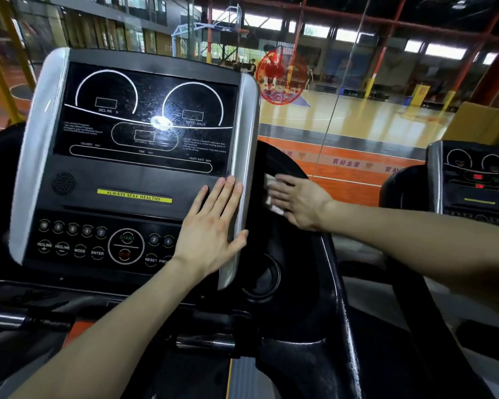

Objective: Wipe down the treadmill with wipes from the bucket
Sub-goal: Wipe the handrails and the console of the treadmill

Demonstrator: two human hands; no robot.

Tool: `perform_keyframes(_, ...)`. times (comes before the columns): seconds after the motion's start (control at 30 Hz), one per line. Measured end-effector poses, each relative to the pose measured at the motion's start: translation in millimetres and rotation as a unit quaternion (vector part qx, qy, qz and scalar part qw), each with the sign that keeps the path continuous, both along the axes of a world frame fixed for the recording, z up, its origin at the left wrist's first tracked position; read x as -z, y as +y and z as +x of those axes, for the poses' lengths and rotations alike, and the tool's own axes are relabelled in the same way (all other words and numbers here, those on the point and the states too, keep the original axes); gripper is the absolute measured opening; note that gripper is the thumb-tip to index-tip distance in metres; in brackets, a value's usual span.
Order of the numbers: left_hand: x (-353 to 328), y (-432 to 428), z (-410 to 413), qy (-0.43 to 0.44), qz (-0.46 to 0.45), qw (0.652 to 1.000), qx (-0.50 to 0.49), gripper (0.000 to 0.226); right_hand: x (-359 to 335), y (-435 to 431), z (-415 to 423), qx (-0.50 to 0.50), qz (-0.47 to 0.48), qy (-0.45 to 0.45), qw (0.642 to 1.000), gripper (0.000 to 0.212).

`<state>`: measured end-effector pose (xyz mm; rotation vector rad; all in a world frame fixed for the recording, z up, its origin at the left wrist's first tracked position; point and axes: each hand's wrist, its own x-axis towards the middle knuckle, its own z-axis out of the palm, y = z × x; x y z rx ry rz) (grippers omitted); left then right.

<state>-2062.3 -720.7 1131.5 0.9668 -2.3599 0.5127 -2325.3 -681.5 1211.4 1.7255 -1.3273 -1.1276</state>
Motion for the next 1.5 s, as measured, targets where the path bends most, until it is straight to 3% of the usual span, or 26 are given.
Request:
perform_keyframes(0.07,-0.4,-0.2,0.2,0.006,-0.003,1.0,-0.004,0.095,-2.6,-4.9,4.6,0.006,-0.03,0.012,0.999,0.07)
perform_keyframes(0.13,-1.2,0.1,0.1,0.008,-0.002,1.0,0.0,0.095,32.8,9.2,3.3,0.021,0.091,-0.009,0.996,0.069)
perform_keyframes(0.17,-1.0,0.5,-0.2,0.008,-0.001,1.0,0.0,0.095,44.0,20.0,5.6,0.046,0.162,-0.049,0.985,0.064)
perform_keyframes(0.2,-0.7,1.1,-0.8,0.007,-0.001,1.0,-0.002,0.094,45.3,21.6,4.2,0.068,0.185,-0.134,0.971,0.06)
perform_keyframes(0.23,-0.6,1.7,-1.6,0.007,0.0,1.0,-0.005,0.094,38.0,16.1,2.1,0.083,0.166,-0.165,0.969,0.057)
perform_keyframes(0.27,-0.7,2.3,-1.9,0.006,0.0,1.0,-0.007,0.094,26.0,7.8,1.6,0.071,0.086,-0.157,0.981,0.059)
perform_keyframes(0.33,-0.6,2.8,-1.9,0.006,0.0,1.0,-0.008,0.094,4.8,-4.2,2.0,0.042,-0.042,-0.041,0.997,0.066)
perform_keyframes(0.37,-0.5,2.7,-1.6,0.005,-0.001,1.0,-0.006,0.094,9.5,-4.5,3.4,0.05,-0.022,-0.005,0.998,0.069)
perform_keyframes(0.47,-0.8,1.5,-1.6,0.006,0.002,1.0,0.0,0.093,62.3,24.1,6.2,0.082,0.206,0.053,0.974,0.06)
perform_keyframes(0.5,-0.4,1.6,-2.3,0.007,0.002,1.0,0.0,0.092,65.7,22.2,2.1,0.09,0.182,0.038,0.979,0.057)
perform_keyframes(0.57,-0.2,2.2,-3.4,0.006,0.0,1.0,-0.007,0.092,43.4,12.8,7.2,0.084,-0.028,0.067,0.994,0.057)
perform_keyframes(0.6,-0.5,2.1,-3.6,0.005,0.001,1.0,-0.008,0.091,36.5,3.0,9.0,0.095,-0.066,0.068,0.991,0.054)
perform_keyframes(0.67,0.2,1.9,-2.1,0.006,0.004,1.0,-0.006,0.092,47.3,1.2,15.1,0.09,0.028,0.033,0.995,0.072)
perform_keyframes(0.77,1.1,-0.2,-1.2,0.001,0.004,1.0,-0.002,0.093,66.2,31.1,30.1,0.121,0.197,0.016,0.973,0.066)
perform_keyframes(0.87,1.2,0.6,-2.3,0.006,0.004,1.0,0.0,0.092,57.1,33.6,25.7,0.116,0.077,0.01,0.99,0.073)
perform_keyframes(0.93,0.8,-0.2,-1.7,0.003,0.007,1.0,0.002,0.091,56.6,39.8,35.5,0.125,0.078,0.01,0.989,0.074)
perform_keyframes(1.03,0.2,-1.6,1.4,-0.005,0.008,1.0,0.005,0.089,67.0,69.7,55.5,0.145,0.216,-0.033,0.965,0.06)
perform_keyframes(1.17,-2.9,4.3,3.2,-0.005,0.023,1.0,-0.003,0.087,61.8,80.6,53.9,0.178,0.107,-0.086,0.974,0.069)
perform_keyframes(1.3,23.5,40.8,33.1,0.018,0.034,0.998,0.046,0.079,77.4,130.9,68.2,0.219,0.209,-0.312,0.901,0.055)
perform_keyframes(1.43,93.4,90.0,91.1,0.082,0.018,0.988,0.133,0.051,88.1,153.6,65.4,0.165,0.097,-0.332,0.924,0.096)
perform_keyframes(1.5,127.2,98.9,111.3,0.037,0.052,0.991,0.116,0.043,101.6,165.4,88.8,0.19,0.107,-0.446,0.868,0.08)
